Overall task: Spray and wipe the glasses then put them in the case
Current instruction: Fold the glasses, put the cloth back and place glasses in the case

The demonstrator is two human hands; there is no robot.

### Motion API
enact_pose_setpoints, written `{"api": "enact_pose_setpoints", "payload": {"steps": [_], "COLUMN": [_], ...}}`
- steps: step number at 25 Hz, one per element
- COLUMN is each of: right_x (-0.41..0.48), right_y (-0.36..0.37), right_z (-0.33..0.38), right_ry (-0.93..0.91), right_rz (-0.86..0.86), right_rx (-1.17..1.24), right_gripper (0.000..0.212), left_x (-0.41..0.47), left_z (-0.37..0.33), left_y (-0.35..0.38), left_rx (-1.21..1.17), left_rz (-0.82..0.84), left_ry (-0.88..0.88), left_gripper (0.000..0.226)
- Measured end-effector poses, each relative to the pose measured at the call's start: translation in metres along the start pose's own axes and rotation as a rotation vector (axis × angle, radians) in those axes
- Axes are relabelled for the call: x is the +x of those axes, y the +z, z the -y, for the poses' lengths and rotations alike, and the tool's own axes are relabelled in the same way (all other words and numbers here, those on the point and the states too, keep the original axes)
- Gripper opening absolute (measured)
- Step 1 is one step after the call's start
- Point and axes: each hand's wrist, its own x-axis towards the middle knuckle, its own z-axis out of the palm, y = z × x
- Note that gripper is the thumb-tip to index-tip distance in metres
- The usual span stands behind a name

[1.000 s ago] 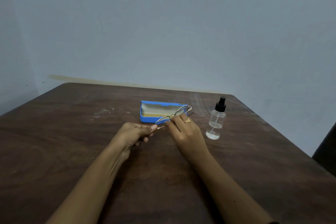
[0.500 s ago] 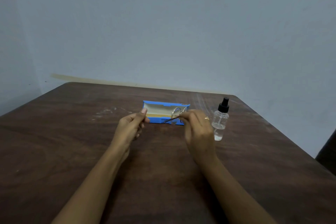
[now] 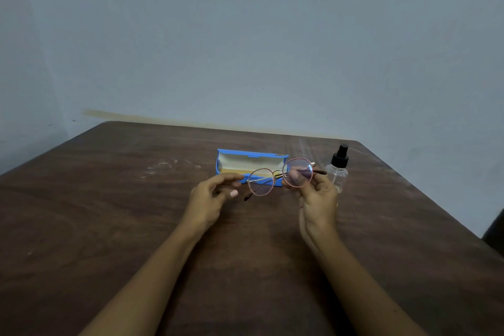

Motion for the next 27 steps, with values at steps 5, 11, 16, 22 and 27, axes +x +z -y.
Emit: {"api": "enact_pose_setpoints", "payload": {"steps": [5, 11, 16, 22, 27], "right_x": [0.001, 0.001, 0.005, 0.013, 0.013], "right_y": [-0.003, -0.003, -0.008, -0.019, -0.020], "right_z": [-0.003, -0.008, -0.012, -0.010, -0.012], "right_ry": [0.145, 0.187, 0.175, 0.094, -0.057], "right_rz": [0.008, 0.044, 0.119, 0.140, 0.110], "right_rx": [0.136, 0.109, -0.009, -0.188, -0.616], "right_gripper": [0.010, 0.017, 0.033, 0.027, 0.018], "left_x": [-0.001, -0.002, 0.004, 0.006, 0.007], "left_z": [-0.005, -0.008, -0.003, -0.001, -0.004], "left_y": [0.002, 0.003, -0.003, -0.010, -0.009], "left_rx": [-0.138, -0.224, -0.250, -0.233, -0.128], "left_rz": [-0.006, -0.050, -0.179, -0.249, -0.312], "left_ry": [0.035, 0.048, 0.017, -0.005, 0.013], "left_gripper": [0.029, 0.021, 0.025, 0.025, 0.018]}}
